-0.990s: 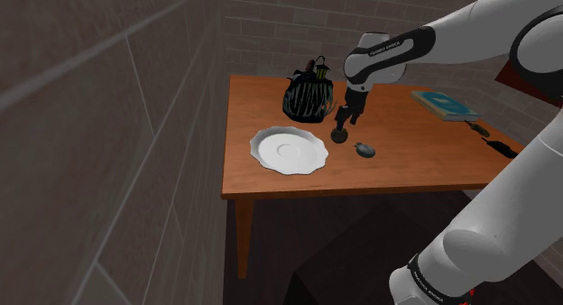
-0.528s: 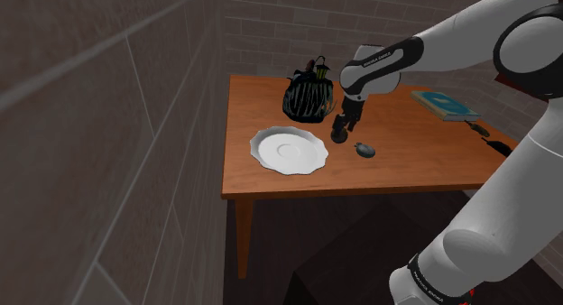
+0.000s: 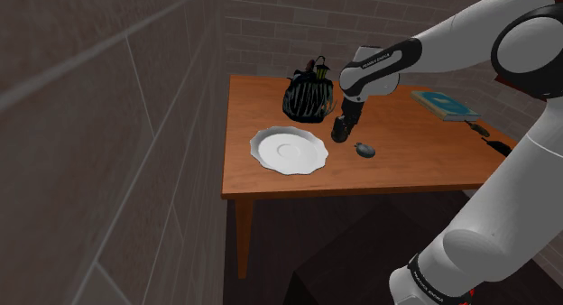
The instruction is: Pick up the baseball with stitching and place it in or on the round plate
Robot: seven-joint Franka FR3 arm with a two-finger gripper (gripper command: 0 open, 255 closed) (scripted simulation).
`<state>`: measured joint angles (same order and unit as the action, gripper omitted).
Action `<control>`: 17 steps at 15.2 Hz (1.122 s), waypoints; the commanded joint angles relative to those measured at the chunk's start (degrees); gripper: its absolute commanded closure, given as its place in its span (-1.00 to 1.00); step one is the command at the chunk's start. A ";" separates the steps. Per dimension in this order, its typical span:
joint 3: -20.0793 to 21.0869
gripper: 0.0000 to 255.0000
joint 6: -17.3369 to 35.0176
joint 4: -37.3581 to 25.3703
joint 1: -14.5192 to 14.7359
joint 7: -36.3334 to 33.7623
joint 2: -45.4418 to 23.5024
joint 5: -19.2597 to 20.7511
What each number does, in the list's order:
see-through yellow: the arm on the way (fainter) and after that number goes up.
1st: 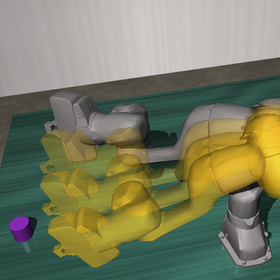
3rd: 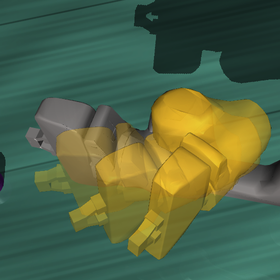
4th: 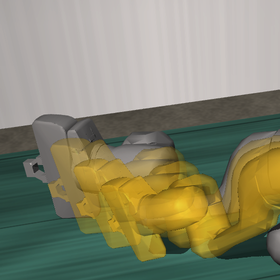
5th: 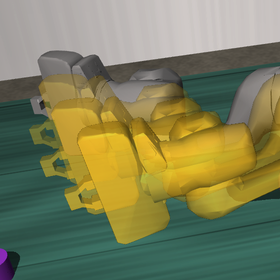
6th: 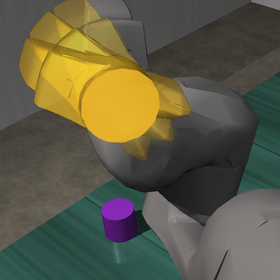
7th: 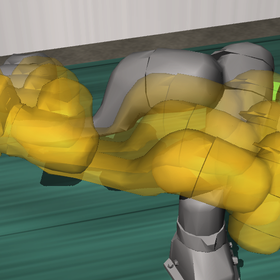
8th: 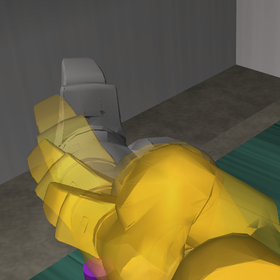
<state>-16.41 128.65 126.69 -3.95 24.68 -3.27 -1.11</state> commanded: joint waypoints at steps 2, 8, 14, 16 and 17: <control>-0.01 1.00 0.00 0.01 -0.01 0.00 -0.01 0.01; -0.02 1.00 -0.01 0.00 -0.01 0.00 -0.01 0.01; -0.03 1.00 -3.72 -1.68 0.07 -0.56 2.11 0.79; -0.02 1.00 -5.22 -2.44 0.09 -0.76 2.88 1.06; -0.01 1.00 -5.97 -2.84 0.11 -0.84 3.25 1.18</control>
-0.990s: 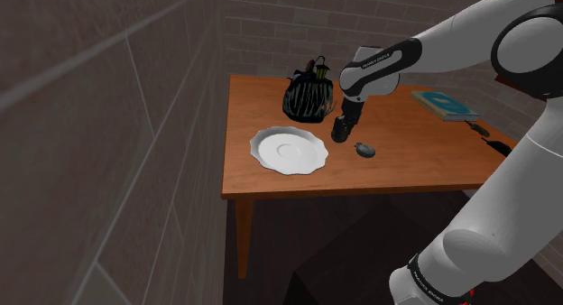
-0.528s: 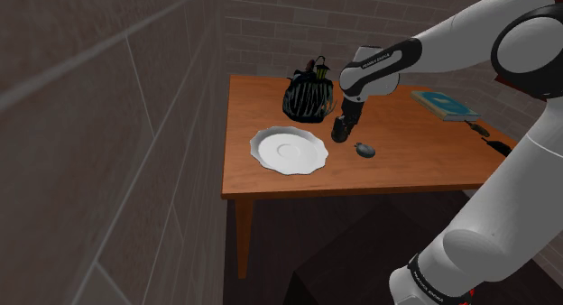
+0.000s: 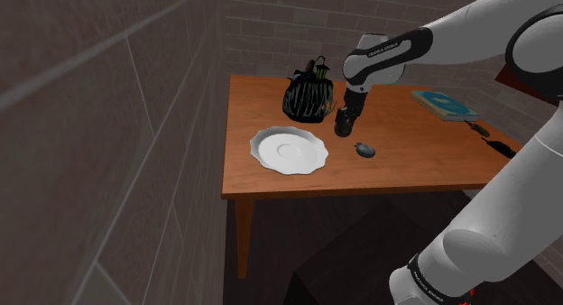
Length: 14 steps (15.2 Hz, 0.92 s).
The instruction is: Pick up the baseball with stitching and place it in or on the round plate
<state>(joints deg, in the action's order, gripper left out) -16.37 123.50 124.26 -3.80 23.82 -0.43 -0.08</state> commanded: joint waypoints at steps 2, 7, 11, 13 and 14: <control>-0.02 1.00 -2.33 -1.25 -0.02 -0.16 1.11 0.38; 0.06 1.00 -6.09 -3.55 0.03 -0.50 2.64 0.84; -1.69 -1.00 -2.87 -2.97 -1.51 3.01 1.17 -1.96; -3.37 -1.00 -0.54 -3.06 -3.10 6.90 -0.42 -5.19; -4.12 -1.00 0.50 -3.23 -3.95 8.96 -1.35 -7.00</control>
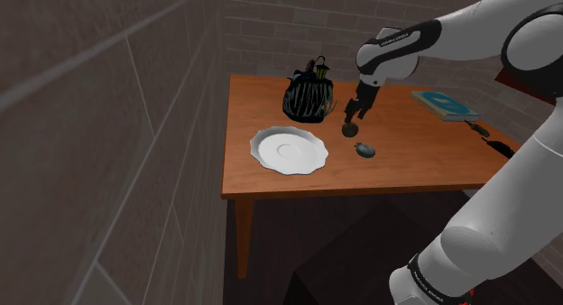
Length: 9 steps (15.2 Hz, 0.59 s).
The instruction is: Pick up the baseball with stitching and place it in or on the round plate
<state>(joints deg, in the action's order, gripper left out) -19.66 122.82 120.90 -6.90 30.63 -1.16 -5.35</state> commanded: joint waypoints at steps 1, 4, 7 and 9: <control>-1.52 -1.00 2.12 -0.14 -1.73 4.29 -1.65 -3.67; -2.58 -1.00 4.37 -0.65 -3.64 8.94 -4.39 -8.20; -2.32 -1.00 6.36 0.17 -3.61 9.59 -5.74 -9.19; -2.13 -1.00 7.67 0.64 -3.60 10.06 -6.69 -9.90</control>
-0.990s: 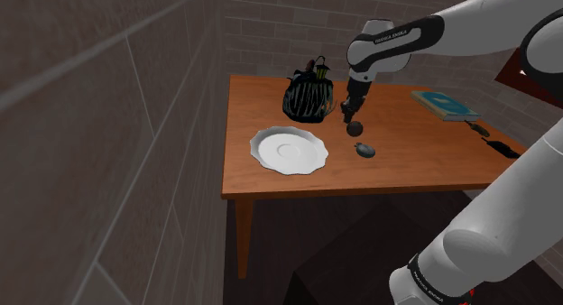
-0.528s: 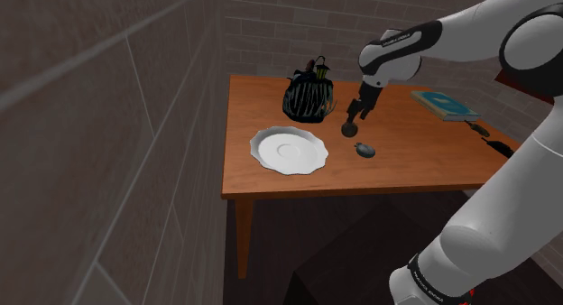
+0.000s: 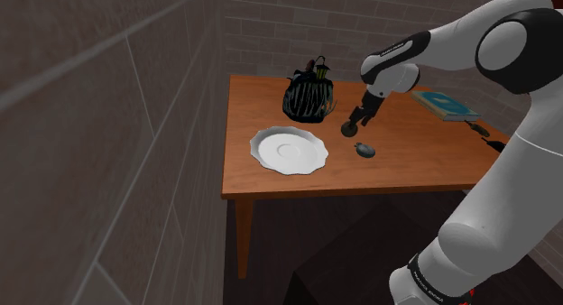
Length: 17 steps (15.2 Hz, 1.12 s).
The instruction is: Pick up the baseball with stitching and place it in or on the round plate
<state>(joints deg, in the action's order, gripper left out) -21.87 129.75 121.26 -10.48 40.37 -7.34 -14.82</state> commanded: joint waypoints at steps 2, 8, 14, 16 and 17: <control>0.26 -1.00 1.76 0.62 -0.03 0.71 -1.28 -1.01; 0.33 -1.00 1.76 0.63 -0.09 0.70 -1.28 -1.00; 0.20 1.00 2.17 0.95 -0.41 1.42 -1.50 -1.28; 0.27 1.00 2.11 0.44 -0.43 1.50 -1.99 -1.52; 0.33 1.00 2.02 0.18 -0.39 1.40 -2.17 -1.56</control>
<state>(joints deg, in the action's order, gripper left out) -21.00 131.73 121.30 -10.39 41.78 -8.56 -16.66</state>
